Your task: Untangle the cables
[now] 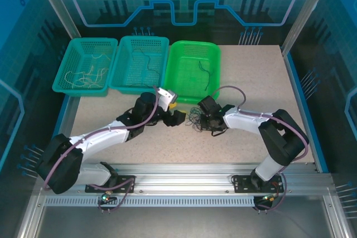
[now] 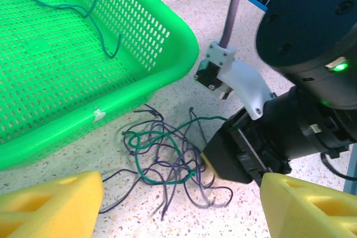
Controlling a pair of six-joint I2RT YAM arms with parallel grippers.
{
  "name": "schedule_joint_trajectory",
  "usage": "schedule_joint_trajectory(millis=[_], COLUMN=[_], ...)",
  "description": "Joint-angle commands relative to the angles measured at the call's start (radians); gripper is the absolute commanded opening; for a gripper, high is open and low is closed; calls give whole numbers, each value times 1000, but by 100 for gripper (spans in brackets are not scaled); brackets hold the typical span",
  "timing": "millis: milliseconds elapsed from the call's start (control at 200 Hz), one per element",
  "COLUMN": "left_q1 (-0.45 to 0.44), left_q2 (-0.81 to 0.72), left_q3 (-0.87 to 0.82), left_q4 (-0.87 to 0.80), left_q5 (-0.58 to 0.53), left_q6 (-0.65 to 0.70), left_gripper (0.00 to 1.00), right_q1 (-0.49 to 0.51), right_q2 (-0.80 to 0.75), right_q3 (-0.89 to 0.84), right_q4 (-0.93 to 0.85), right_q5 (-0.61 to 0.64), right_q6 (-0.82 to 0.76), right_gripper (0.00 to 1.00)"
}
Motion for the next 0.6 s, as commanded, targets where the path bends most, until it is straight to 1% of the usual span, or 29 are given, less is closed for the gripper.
schedule_joint_trajectory(millis=[0, 30, 55, 95, 165, 230, 325, 435, 495, 595], left_q1=[15, 18, 22, 29, 35, 34, 10, -56, -78, -83], left_q2=[2, 13, 23, 46, 92, 139, 211, 291, 333, 388], left_q3=[5, 13, 24, 44, 77, 86, 103, 146, 177, 229], left_q4=[2, -10, -22, -46, -73, -44, -17, -7, -41, -137], left_q5=[-15, -14, -12, 2, 61, 110, 134, 184, 178, 148], left_q6=[-48, -66, -88, -130, -184, -241, -315, -301, -293, -273], left_gripper=[76, 78, 83, 89, 92, 95, 95, 88, 87, 83], right_q1=[6, 2, -2, -5, -6, -7, -10, -17, -19, -20], right_q2=[-64, -81, -95, -127, -201, -264, -323, -346, -352, -357], right_q3=[-41, -54, -63, -86, -136, -170, -194, -200, -201, -206], right_q4=[-83, -87, -88, -74, -20, 10, 18, -3, -6, -4], right_q5=[81, 86, 86, 76, 45, 19, 3, 10, 9, 9], right_q6=[-18, -25, -30, -54, -104, -137, -170, -174, -169, -156], right_gripper=[6, 0, 0, 0, 0, 0, 0, 0, 0, 0])
